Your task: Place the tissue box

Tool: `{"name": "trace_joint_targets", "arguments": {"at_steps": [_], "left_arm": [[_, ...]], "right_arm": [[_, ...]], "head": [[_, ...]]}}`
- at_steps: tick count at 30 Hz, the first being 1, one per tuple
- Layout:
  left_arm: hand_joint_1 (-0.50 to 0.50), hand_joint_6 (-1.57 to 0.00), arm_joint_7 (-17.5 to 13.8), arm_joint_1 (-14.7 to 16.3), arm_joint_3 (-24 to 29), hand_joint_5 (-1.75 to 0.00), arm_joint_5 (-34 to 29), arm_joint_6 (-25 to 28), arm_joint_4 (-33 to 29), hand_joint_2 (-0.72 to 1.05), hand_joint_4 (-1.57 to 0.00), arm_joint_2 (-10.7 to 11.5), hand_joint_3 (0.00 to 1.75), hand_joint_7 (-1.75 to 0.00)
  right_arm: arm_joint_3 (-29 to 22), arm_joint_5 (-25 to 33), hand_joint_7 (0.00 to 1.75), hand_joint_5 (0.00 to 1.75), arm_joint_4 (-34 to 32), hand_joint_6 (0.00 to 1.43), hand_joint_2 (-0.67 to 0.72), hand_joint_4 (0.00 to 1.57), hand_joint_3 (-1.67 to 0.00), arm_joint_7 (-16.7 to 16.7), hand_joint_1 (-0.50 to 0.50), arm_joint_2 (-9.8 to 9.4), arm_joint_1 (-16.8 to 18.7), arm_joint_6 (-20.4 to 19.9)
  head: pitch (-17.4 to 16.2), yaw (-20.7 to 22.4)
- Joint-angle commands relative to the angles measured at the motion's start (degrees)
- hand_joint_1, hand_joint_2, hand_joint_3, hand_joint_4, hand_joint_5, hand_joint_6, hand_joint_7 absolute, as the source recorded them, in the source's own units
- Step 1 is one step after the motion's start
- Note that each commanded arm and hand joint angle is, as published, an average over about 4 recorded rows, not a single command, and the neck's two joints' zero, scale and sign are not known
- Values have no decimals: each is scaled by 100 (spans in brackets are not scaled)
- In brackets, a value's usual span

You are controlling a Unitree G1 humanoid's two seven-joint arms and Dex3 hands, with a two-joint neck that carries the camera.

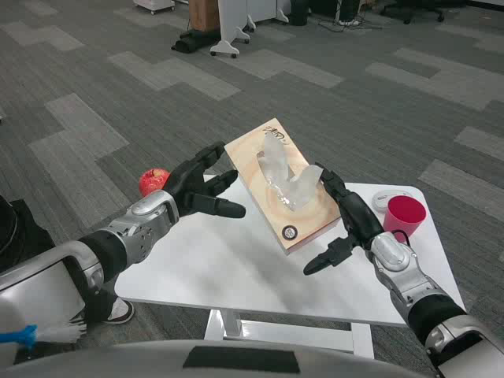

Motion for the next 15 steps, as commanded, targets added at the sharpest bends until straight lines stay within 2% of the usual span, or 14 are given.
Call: {"name": "trace_joint_targets", "arguments": {"at_steps": [1,15], "left_arm": [[50,0,-399,37,-177,0,137,72,-313,7,-22,-286,6,0],[50,0,-399,34,-177,0,137,72,-313,7,-22,-286,9,0]], "right_arm": [[85,-23,0,48,-356,0,-3,0,-16,114,4,239,-191,-136],[90,-23,0,48,-356,0,-3,0,-16,114,4,239,-191,-136]], "head": [[-4,-6],[9,3]]}}
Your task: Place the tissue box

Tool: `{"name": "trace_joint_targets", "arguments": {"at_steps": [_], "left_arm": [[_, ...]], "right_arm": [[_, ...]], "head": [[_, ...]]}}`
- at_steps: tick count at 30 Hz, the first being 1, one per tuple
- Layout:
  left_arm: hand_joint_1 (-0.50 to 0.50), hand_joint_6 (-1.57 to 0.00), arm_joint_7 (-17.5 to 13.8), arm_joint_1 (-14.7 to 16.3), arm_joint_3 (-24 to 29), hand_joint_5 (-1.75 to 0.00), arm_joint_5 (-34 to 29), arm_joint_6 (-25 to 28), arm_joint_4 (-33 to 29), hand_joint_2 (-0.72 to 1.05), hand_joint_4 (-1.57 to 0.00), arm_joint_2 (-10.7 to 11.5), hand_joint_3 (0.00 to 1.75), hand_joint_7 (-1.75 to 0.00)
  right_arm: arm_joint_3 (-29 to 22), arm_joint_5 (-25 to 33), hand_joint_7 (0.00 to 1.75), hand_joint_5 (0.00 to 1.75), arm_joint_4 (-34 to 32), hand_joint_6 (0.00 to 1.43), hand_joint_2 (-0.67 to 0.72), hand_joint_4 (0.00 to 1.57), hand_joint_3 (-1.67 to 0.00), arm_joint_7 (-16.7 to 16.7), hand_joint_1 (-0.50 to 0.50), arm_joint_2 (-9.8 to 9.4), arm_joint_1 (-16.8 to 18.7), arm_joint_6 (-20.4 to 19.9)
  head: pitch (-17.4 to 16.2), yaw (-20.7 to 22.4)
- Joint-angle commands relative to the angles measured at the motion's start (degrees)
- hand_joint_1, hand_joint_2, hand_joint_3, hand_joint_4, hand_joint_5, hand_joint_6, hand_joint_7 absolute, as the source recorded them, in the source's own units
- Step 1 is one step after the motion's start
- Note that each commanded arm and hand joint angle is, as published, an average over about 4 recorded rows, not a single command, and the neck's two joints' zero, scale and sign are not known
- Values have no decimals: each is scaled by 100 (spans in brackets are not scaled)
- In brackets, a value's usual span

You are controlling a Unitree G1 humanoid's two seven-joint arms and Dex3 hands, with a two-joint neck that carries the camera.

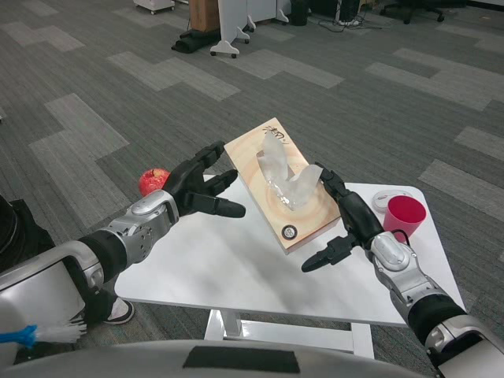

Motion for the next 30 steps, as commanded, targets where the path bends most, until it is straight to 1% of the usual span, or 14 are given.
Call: {"name": "trace_joint_targets", "arguments": {"at_steps": [1,3,5,7,9,11,20,22,26,30], "left_arm": [[50,0,-399,34,-190,0,137,78,-313,7,-22,-286,9,0],[50,0,-399,34,-190,0,137,78,-313,7,-22,-286,9,0],[50,0,-399,34,-190,0,137,78,-313,7,-22,-286,4,0],[50,0,-399,34,-190,0,137,78,-313,7,-22,-286,4,0],[50,0,-399,34,-186,0,137,78,-313,7,-22,-286,9,0],[50,0,-399,34,-183,0,137,78,-313,7,-22,-283,4,0],[50,0,-399,34,-190,0,137,78,-282,7,-22,-286,7,0],[50,0,-399,34,-190,0,137,78,-273,7,-22,-286,2,0],[50,0,-399,38,-190,0,137,87,-265,7,-22,-290,7,0],[50,0,-390,42,-194,0,137,78,-225,7,-22,-294,7,0]], "right_arm": [[92,-23,0,48,-336,0,-3,0,-16,114,4,239,-191,-136],[94,-23,0,48,-336,0,-3,0,-16,114,4,239,-191,-136],[94,-23,0,48,-336,0,-3,0,-16,114,4,239,-191,-136],[94,-23,0,48,-336,0,-3,0,-16,114,4,239,-191,-136],[94,-23,0,48,-332,0,-3,0,-16,114,4,239,-191,-136],[101,-23,0,48,-316,0,-3,0,-16,114,4,239,-191,-136],[129,-23,0,48,-270,0,-3,0,-16,114,4,239,-191,-136],[134,-23,0,48,-257,0,-3,0,-16,114,4,239,-191,-136],[138,-18,0,48,-209,0,-3,0,-16,114,4,239,-191,-136],[147,-23,0,48,-143,0,-3,0,-16,114,4,239,-191,-136]], "head": [[3,3],[5,2],[6,1],[3,5],[4,11],[6,13],[-5,3],[-11,7],[-17,12],[-28,3]]}}
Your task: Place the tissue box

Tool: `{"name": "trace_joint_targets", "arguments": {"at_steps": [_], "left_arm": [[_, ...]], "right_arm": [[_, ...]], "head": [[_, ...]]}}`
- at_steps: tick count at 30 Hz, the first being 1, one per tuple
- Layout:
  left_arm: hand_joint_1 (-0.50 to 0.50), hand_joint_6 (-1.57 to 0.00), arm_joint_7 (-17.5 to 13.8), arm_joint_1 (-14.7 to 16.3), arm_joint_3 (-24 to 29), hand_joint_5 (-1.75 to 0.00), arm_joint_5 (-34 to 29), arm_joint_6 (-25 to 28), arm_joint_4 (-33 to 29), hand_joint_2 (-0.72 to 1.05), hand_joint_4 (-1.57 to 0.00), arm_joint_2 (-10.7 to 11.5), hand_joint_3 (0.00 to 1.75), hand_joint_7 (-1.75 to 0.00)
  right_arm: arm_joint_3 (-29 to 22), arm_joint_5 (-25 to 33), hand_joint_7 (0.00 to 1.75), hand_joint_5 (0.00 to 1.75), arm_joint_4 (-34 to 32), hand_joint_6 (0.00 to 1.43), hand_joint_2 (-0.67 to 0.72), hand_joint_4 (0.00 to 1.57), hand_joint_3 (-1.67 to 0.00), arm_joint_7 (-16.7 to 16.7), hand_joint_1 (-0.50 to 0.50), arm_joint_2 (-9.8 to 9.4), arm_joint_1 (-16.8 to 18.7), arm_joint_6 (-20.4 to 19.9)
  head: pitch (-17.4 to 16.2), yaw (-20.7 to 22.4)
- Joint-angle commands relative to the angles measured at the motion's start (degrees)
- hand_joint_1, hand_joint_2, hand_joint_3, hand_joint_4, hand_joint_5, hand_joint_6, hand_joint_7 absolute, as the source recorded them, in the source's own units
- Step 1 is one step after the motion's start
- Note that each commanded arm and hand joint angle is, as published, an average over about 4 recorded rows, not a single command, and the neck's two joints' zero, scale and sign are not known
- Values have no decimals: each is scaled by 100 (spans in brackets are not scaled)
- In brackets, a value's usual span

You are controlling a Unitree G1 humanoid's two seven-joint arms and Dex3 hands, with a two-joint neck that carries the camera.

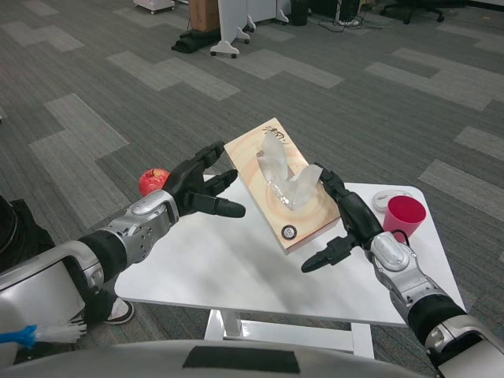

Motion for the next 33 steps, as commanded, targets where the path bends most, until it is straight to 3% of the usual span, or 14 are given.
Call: {"name": "trace_joint_targets", "arguments": {"at_steps": [1,10,15,19,26,30,33], "left_arm": [[50,0,-390,42,-201,0,137,78,-202,7,-22,-297,7,0],[50,0,-381,42,-254,0,128,87,40,7,-22,-314,2,0],[50,0,-372,42,-267,0,128,87,130,7,-22,-321,2,0],[50,0,-372,42,-300,0,128,87,205,3,-22,-329,7,0],[50,0,-363,42,-372,0,128,87,464,-2,-22,-356,2,0],[50,0,-363,42,-440,0,128,96,666,-2,-22,-362,9,0],[50,0,-363,42,-489,0,128,103,783,-2,-22,-376,2,0]], "right_arm": [[106,-23,0,48,-120,0,-3,0,-16,114,4,239,-191,-136],[147,-10,0,48,146,0,3,0,-16,114,0,239,-191,-128],[193,-12,0,48,260,0,3,0,-16,114,4,244,-191,-128],[224,-10,0,48,350,0,3,0,-16,114,0,250,-191,-121],[330,-8,0,48,677,0,3,0,-16,105,3,270,-218,-119],[385,-10,0,48,890,0,3,0,-16,98,1,274,-249,-117],[422,-8,0,48,985,0,3,0,-16,96,3,281,-257,-112]], "head": [[-10,-6],[-23,-14],[-26,-15],[-22,-18],[-30,-7],[-38,-4],[-40,-4]]}}
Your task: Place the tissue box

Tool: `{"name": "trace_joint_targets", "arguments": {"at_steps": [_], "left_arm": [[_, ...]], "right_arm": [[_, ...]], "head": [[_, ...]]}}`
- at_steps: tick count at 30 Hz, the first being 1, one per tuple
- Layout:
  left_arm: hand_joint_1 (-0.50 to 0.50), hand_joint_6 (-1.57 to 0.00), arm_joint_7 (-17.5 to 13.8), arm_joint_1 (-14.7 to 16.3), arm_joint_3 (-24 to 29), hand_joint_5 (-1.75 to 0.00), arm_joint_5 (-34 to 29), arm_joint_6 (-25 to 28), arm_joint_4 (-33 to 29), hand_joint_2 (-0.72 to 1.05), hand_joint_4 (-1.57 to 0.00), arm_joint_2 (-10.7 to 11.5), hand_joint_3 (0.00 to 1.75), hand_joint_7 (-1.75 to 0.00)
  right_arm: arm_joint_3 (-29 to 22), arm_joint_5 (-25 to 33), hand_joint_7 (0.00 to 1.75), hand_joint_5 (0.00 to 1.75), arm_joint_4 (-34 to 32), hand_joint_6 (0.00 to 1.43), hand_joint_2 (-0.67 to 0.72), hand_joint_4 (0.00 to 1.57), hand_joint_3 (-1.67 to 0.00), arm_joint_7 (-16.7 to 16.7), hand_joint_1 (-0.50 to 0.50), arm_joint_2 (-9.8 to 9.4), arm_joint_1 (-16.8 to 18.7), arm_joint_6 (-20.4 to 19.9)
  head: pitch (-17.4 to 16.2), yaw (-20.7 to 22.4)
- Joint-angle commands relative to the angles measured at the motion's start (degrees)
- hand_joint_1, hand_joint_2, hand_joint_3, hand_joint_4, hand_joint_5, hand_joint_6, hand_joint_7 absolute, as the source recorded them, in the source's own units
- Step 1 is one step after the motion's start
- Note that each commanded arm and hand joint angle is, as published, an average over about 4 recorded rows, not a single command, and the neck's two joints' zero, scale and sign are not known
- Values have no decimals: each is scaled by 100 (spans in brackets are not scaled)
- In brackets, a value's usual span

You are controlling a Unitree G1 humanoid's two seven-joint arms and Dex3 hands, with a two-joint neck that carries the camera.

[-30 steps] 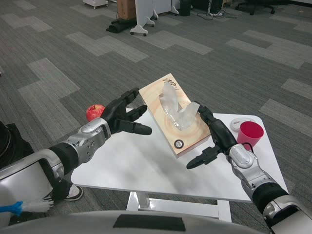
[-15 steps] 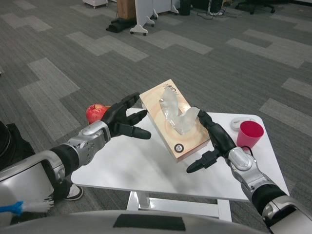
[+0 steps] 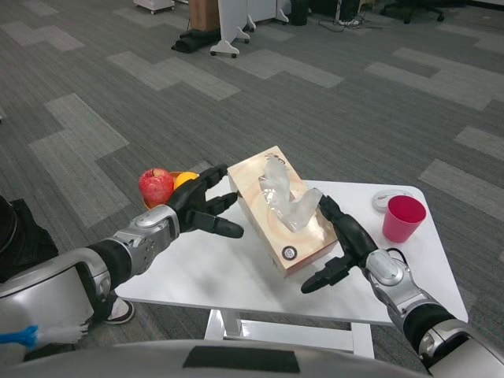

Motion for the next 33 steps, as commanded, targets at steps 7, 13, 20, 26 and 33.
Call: {"name": "trace_joint_targets", "arguments": {"at_steps": [7,13,20,26,33], "left_arm": [[50,0,-180,-4,-170,0,89,57,268,-2,-22,-139,7,0],[50,0,-172,-11,-268,0,89,59,481,-2,-22,-166,4,0],[50,0,-172,-13,-277,0,89,59,532,-2,-22,-168,4,0],[50,0,-172,-4,-266,0,86,59,655,-2,-22,-172,7,0],[50,0,-172,-4,-260,0,80,59,694,-2,-22,-177,2,0]], "right_arm": [[149,-11,0,48,224,0,3,0,-16,40,3,120,-253,-86],[165,-16,0,48,424,0,3,0,-16,33,0,127,-286,-86],[149,-16,0,48,498,0,3,0,-16,31,0,129,-286,-86],[81,-16,0,48,494,0,3,0,-16,22,1,129,-286,-86],[9,-16,0,48,498,0,3,0,-16,22,2,136,-286,-88]], "head": [[-5,13],[-16,14],[-28,8],[-24,4],[-28,-3]]}}
